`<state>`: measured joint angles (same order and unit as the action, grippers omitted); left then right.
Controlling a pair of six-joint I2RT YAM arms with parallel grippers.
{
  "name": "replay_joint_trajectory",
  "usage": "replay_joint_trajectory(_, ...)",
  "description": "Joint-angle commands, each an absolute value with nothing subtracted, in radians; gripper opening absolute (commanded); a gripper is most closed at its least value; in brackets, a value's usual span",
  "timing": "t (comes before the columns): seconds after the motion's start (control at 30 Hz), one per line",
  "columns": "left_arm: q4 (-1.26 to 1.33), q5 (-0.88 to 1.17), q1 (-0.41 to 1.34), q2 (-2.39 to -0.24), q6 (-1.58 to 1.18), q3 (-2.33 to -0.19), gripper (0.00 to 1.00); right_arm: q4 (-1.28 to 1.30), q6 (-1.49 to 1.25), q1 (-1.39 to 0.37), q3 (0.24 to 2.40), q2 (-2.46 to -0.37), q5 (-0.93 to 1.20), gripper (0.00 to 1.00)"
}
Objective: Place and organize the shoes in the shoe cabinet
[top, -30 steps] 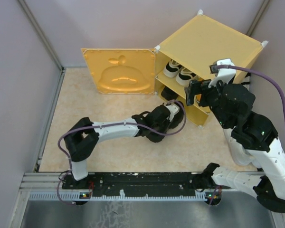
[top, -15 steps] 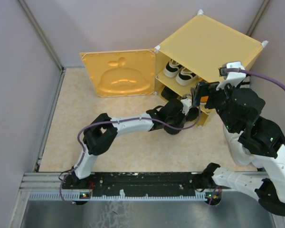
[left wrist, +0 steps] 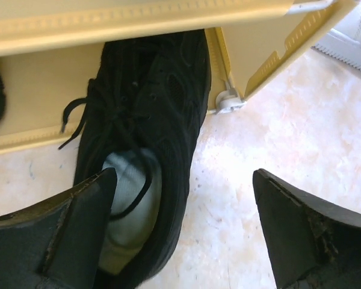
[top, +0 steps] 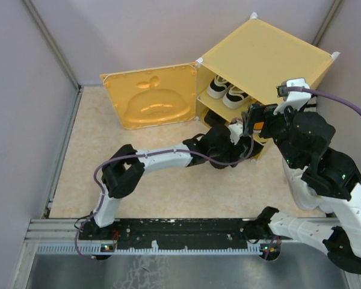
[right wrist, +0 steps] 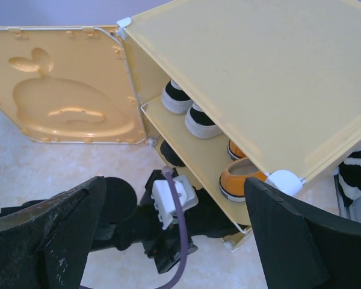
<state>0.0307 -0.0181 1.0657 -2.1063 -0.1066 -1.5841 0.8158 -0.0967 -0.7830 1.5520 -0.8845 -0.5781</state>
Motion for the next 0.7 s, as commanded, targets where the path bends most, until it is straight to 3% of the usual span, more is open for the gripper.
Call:
replay_joint_trajectory(0.0,0.104,-0.003,1.064,-1.943,-0.095,-1.498,0.99,0.789,-0.081,-0.779,1.557,-0.880,-0.583,0.98)
replay_joint_trajectory(0.33,0.236,0.027,1.064,-1.679,-0.050,-1.138,0.97,0.779,-0.080,-0.779,1.546,-0.884,-0.581,0.98)
replay_joint_trajectory(0.5,0.418,0.150,1.065,-1.673,-0.068,-0.973,1.00,0.775,-0.079,-0.779,1.546,-0.890,-0.579,0.98)
replay_joint_trajectory(0.67,0.528,0.151,1.063,-1.734,-0.046,-0.948,0.99,0.783,-0.087,-0.779,1.553,-0.889,-0.577,0.98)
